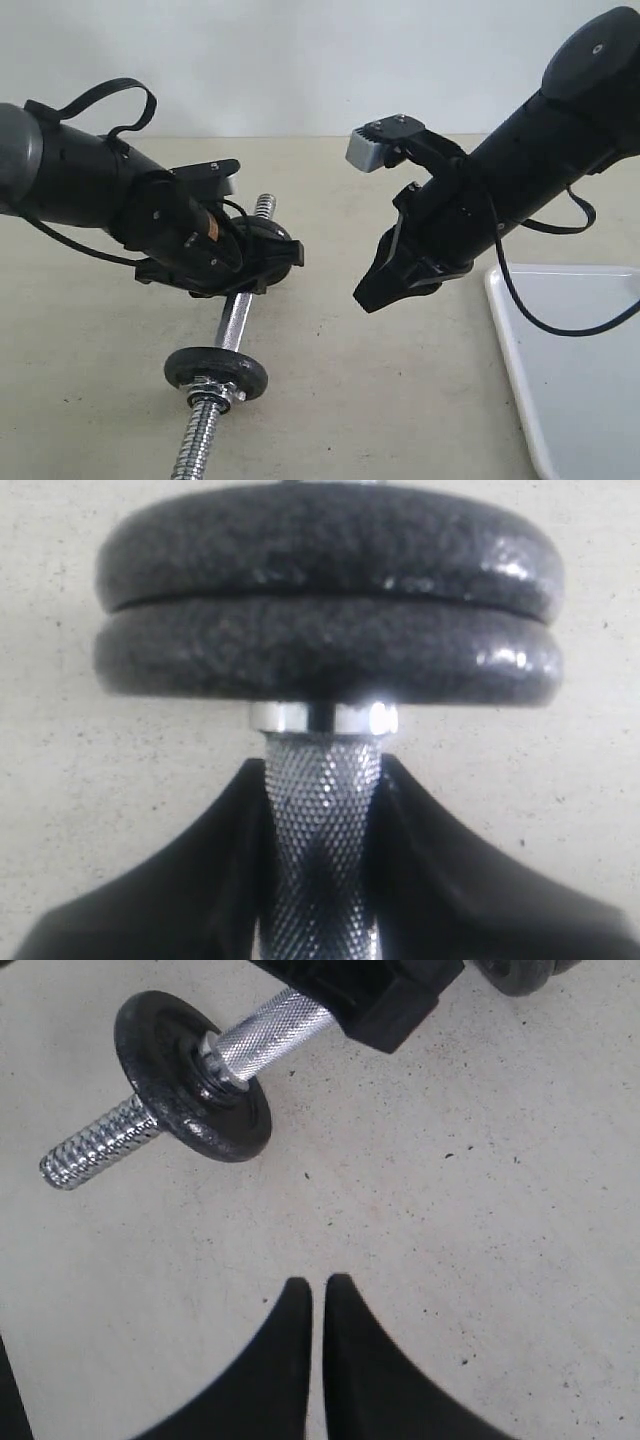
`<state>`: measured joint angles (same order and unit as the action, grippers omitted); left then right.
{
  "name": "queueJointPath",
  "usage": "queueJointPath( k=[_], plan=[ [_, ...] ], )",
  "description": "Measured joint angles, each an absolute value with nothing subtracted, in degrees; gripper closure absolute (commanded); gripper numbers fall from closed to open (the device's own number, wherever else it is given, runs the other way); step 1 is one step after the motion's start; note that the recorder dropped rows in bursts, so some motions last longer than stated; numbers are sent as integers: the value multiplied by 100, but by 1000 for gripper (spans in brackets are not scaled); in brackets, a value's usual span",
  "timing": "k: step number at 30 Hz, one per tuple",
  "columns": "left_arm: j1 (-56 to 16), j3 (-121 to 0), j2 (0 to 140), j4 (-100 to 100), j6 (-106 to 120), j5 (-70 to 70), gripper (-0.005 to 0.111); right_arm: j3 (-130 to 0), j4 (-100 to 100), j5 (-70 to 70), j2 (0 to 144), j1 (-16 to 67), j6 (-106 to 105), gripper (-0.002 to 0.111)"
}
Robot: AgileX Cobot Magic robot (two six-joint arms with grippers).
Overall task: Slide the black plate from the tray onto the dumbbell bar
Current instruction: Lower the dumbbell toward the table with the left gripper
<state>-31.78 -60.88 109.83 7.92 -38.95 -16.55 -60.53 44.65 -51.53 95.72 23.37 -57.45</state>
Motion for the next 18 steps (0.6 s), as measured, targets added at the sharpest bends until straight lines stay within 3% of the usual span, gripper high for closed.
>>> queueJointPath(
  k=[8, 10, 14, 18],
  plan=[
    [-3111, -6088, 10983, 789, -3830, -1665, 101, -6053, 4465, -5162, 9572, 2337, -5777, 108],
    [-3111, -6088, 10983, 804, -3820, -1665, 91, -6053, 4465, -5162, 9572, 2337, -5777, 108],
    [-3102, -6134, 10935, 944, -3724, -1614, 58, -6053, 4465, -5162, 9572, 2337, -5777, 108],
    [-3090, -6275, 10770, 993, -3638, -1251, 47, -6053, 4465, -5162, 9572, 2337, -5777, 108]
  ],
)
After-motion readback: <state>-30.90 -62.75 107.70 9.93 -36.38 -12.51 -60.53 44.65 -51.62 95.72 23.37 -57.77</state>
